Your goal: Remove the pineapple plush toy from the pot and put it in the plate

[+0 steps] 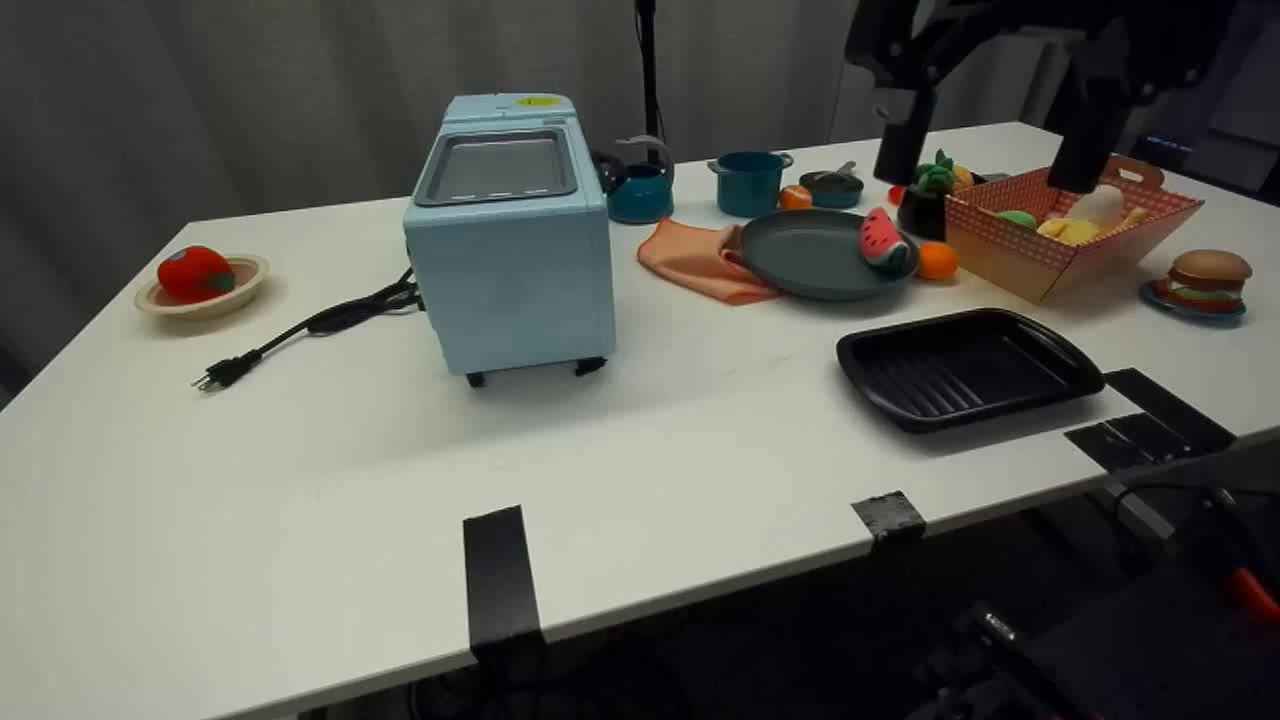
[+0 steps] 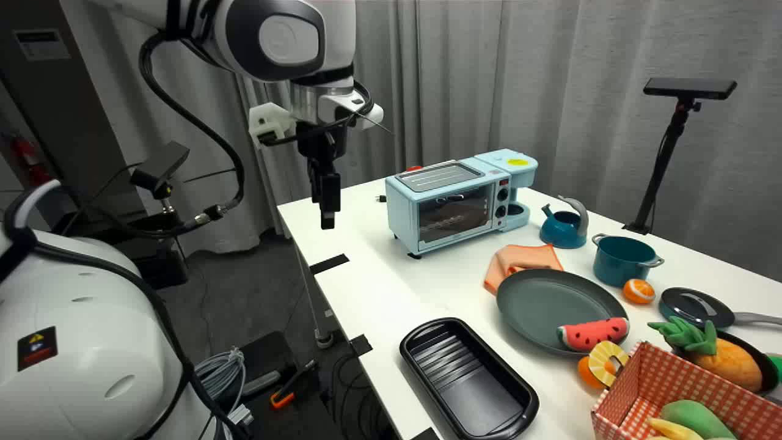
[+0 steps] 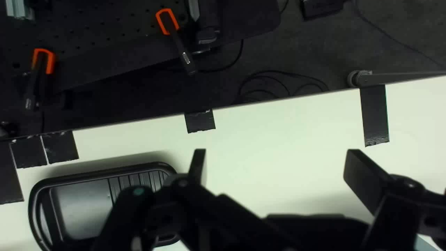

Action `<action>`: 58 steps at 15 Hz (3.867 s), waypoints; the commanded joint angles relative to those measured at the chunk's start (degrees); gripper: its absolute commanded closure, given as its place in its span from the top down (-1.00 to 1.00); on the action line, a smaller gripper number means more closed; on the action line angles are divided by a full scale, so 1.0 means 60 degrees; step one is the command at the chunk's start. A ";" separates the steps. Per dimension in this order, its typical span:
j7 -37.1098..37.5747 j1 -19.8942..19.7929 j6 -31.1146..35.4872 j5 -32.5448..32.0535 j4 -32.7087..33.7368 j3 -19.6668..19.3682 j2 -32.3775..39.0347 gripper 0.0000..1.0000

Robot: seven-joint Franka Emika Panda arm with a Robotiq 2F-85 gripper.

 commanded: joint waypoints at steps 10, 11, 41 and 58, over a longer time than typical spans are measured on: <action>-0.0402 -0.0307 0.0011 -0.1579 0.0334 -0.0009 -0.0007 1.00; -0.0398 -0.0303 0.0011 -0.1572 0.0321 0.0001 0.0010 1.00; -0.0890 -0.2280 0.2473 -0.3306 0.4646 -0.2405 0.4697 1.00; -0.0727 -0.2493 0.3299 -0.3174 0.5757 -0.3307 0.5952 1.00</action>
